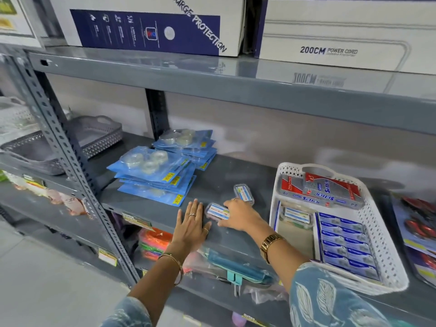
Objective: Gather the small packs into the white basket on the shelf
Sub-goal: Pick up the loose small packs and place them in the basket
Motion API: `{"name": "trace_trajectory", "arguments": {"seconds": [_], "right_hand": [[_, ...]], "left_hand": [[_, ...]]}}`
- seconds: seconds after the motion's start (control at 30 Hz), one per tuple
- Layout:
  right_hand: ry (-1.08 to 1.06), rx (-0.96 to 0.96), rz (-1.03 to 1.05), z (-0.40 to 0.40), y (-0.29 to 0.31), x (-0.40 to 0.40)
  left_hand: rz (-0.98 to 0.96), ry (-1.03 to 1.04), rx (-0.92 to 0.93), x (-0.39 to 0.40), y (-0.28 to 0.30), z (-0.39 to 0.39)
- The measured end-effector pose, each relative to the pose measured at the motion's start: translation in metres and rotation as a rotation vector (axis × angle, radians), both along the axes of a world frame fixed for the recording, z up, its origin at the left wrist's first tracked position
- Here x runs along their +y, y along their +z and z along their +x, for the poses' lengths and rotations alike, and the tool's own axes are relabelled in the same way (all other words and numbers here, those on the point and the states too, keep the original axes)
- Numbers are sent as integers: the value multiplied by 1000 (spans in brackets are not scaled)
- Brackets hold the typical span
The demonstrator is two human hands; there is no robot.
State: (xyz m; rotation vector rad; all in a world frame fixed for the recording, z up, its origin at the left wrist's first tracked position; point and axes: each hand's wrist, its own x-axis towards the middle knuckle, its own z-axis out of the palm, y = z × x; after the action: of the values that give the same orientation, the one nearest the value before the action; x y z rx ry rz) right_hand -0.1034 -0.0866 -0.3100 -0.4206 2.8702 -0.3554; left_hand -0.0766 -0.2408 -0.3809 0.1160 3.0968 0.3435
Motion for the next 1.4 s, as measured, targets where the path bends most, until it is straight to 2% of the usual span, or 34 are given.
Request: {"name": "trace_trajectory", "arguments": {"seconds": [0.17, 0.37, 0.63, 0.83, 0.97, 1.2, 1.4], "right_hand": [[-25, 8, -14, -2, -4, -4], [-100, 97, -143, 1, 11, 4], [-261, 221, -209, 16, 46, 53], [-419, 230, -189, 44, 52, 107], [-468, 198, -158, 62, 47, 135], [-419, 39, -98, 71, 30, 150], [-381, 22, 73, 61, 18, 150]], "left_hand": [[-25, -16, -8, 0, -3, 0], [-52, 0, -36, 4, -2, -1], [-59, -107, -43, 50, 6, 12], [-62, -174, -46, 84, 10, 19], [-65, -198, 21, 102, 16, 23], [-83, -217, -36, 110, 8, 20], [-36, -223, -31, 108, 8, 18]]}}
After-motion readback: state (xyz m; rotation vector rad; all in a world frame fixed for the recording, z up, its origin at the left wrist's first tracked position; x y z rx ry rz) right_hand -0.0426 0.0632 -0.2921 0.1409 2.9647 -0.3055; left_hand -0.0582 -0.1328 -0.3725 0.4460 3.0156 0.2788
